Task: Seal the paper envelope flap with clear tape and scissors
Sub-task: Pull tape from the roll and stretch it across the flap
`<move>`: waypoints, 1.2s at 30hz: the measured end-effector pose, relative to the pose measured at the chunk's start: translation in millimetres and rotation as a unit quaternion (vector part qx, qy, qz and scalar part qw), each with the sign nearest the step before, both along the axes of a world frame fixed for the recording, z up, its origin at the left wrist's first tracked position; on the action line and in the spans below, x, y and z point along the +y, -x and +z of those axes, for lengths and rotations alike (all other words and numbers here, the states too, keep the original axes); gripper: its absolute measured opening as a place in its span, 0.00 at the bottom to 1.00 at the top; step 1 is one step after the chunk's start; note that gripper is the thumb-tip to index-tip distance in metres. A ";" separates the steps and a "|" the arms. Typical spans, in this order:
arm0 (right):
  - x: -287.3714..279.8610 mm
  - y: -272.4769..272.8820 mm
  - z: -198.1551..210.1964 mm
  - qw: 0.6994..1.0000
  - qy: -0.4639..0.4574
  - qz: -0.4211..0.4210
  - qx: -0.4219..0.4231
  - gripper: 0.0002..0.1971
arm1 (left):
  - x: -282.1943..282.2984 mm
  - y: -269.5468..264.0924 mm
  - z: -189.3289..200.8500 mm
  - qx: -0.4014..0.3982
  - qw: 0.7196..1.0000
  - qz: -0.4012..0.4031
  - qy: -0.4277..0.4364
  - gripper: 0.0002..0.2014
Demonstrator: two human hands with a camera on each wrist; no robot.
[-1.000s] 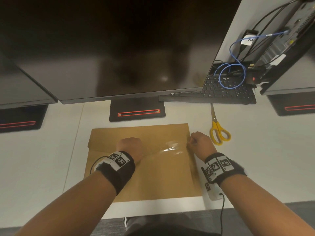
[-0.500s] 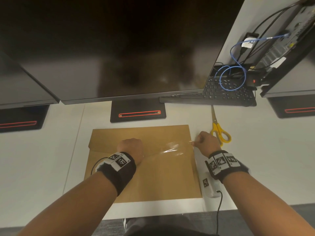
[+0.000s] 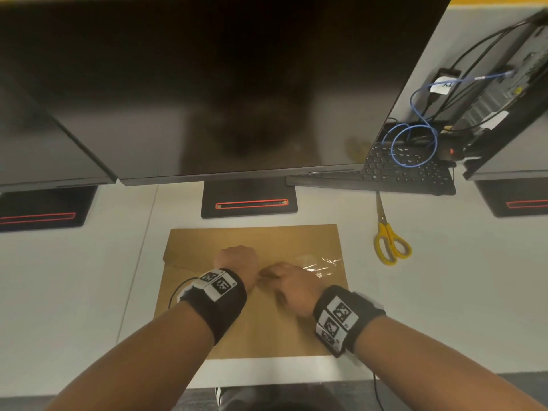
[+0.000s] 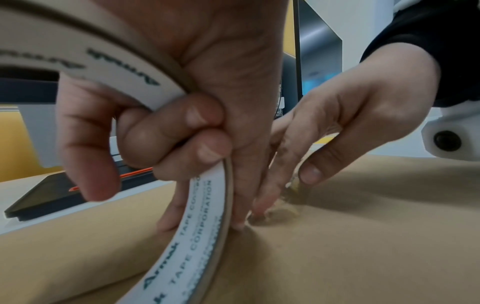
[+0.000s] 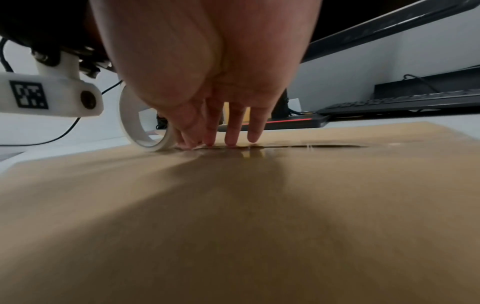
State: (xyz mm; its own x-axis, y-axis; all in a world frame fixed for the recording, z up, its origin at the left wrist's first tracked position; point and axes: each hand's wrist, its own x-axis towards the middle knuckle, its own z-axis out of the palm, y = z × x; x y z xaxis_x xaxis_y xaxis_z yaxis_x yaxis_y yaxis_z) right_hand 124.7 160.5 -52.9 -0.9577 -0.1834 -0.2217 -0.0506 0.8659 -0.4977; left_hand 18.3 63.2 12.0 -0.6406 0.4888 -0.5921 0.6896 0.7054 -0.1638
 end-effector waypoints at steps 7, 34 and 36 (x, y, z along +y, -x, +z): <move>-0.8 7.2 3.0 0.999 -0.033 0.026 -0.014 0.28 | -2.5 -0.1 -0.2 -0.005 1.000 0.007 -0.014 0.09; 76.9 -34.3 20.9 0.989 -0.102 -0.070 -0.078 0.24 | -0.5 3.2 -7.0 0.004 1.000 0.028 -0.004 0.10; 76.6 -36.4 18.1 0.990 -0.097 -0.075 -0.065 0.23 | -0.1 3.5 -7.3 0.004 0.999 0.033 -0.005 0.10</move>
